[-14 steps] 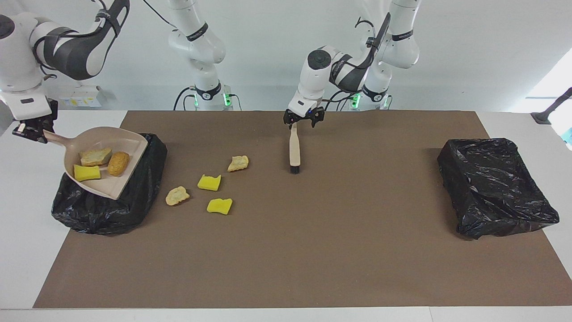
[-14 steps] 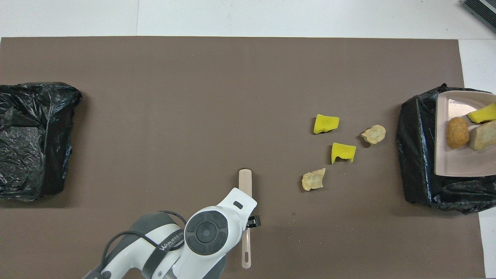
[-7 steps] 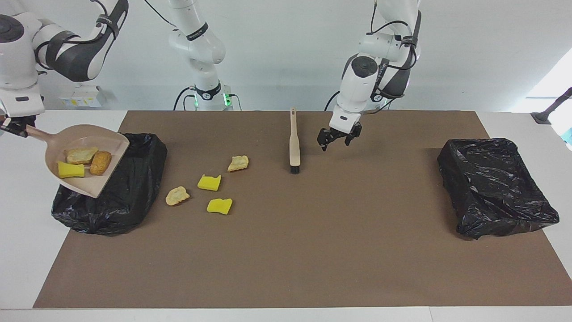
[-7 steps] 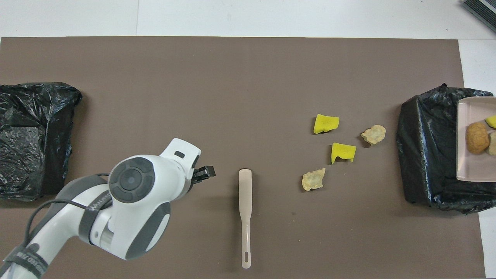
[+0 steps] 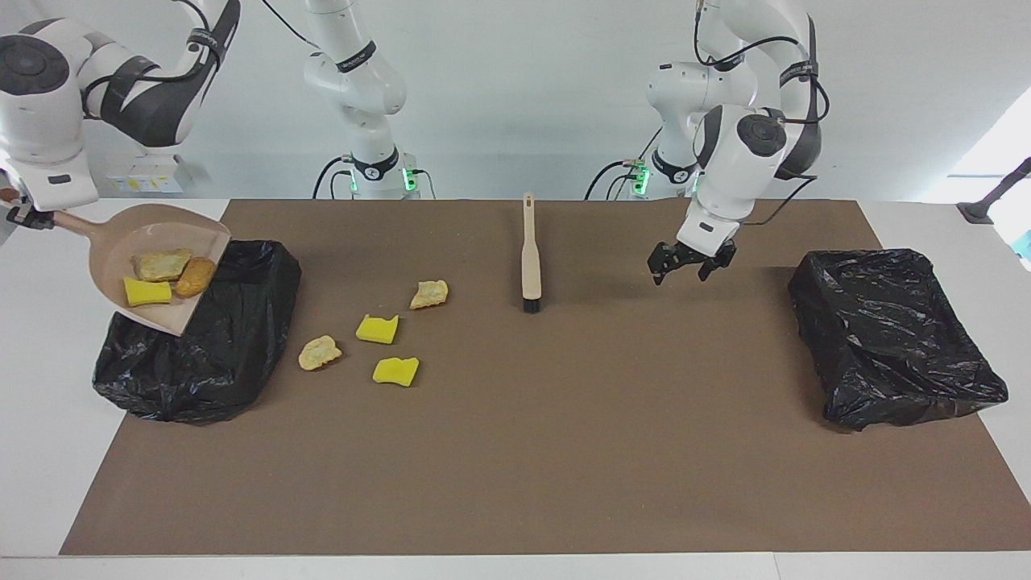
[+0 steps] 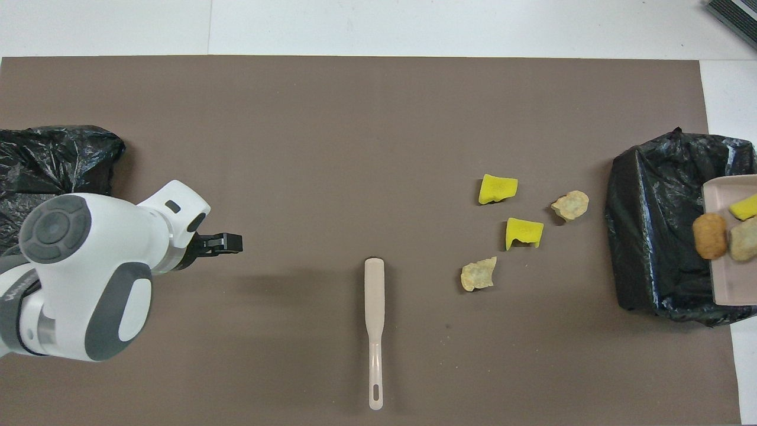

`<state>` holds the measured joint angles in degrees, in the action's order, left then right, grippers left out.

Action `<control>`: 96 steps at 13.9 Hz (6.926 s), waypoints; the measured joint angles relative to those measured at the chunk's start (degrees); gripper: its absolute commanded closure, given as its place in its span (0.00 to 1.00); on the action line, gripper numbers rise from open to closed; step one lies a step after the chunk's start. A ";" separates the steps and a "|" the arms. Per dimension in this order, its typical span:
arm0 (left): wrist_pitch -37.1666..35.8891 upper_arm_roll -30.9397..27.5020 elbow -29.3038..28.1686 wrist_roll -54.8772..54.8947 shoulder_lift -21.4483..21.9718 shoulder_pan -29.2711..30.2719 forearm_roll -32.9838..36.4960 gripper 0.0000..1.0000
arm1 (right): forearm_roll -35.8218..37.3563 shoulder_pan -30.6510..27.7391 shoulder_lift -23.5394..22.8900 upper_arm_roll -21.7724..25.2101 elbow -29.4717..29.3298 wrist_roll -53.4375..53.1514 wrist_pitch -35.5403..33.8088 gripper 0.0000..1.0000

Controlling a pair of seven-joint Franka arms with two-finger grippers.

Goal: Sweep and dump trash in bin

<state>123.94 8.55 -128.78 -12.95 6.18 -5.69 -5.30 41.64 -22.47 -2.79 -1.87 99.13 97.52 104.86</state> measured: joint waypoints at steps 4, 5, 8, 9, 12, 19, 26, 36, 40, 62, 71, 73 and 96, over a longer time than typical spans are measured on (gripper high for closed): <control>-1.52 -0.02 0.61 10.20 1.73 6.18 0.00 0.00 | 5.07 2.69 0.14 -0.10 0.08 -1.37 -1.50 1.00; -2.23 -0.03 1.44 11.43 1.87 7.33 0.00 0.00 | 6.03 2.63 0.16 -0.07 0.08 -1.37 -1.50 1.00; -5.98 -0.02 5.77 12.14 1.87 8.77 0.00 0.00 | 6.93 2.53 0.82 0.07 0.08 -1.37 -1.50 1.00; -8.33 0.05 7.91 12.13 1.85 9.02 0.00 0.00 | 6.94 2.44 1.38 0.10 0.08 -1.36 -1.50 1.00; -14.51 -0.06 14.01 12.13 1.90 10.20 0.00 0.00 | 8.03 2.56 3.10 0.02 0.07 0.10 -1.51 1.00; -25.81 -1.69 26.19 12.13 2.44 11.53 0.02 0.00 | 5.90 2.65 3.79 -0.59 0.06 -0.02 -2.65 1.00; -28.72 1.68 28.48 12.42 1.84 11.17 7.23 0.00 | -10.68 3.63 4.38 -2.92 -0.54 -19.19 -12.35 1.00; -33.74 1.48 39.14 8.73 -5.60 10.50 6.07 0.00 | -28.30 14.36 4.59 -4.52 -0.52 -60.88 -17.11 1.00; -33.72 1.48 38.87 6.95 -5.59 10.50 6.05 0.00 | -34.28 20.08 4.30 -4.60 -0.24 -77.30 -17.05 1.00; -29.40 1.09 37.01 10.10 -5.42 10.52 6.05 0.00 | -43.33 47.85 -27.55 -4.66 -13.51 -131.95 9.34 0.97; -25.79 1.39 36.14 9.36 -5.50 10.42 6.04 0.00 | -45.23 47.61 -24.28 -4.36 -13.95 -131.95 4.95 0.00; -23.76 1.76 36.12 9.36 -5.59 10.30 5.97 0.00 | -46.05 47.45 -21.28 -4.27 -13.91 -131.95 1.29 0.00; -1.70 2.33 43.47 -13.09 -30.80 -18.04 7.28 0.00 | -53.66 65.18 2.59 -4.71 31.59 -142.31 20.31 0.22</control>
<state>122.24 10.88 -85.31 -26.04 -24.62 -23.73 1.99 -12.02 42.71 -0.20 -6.59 130.72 -44.79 125.16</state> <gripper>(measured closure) 0.000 0.150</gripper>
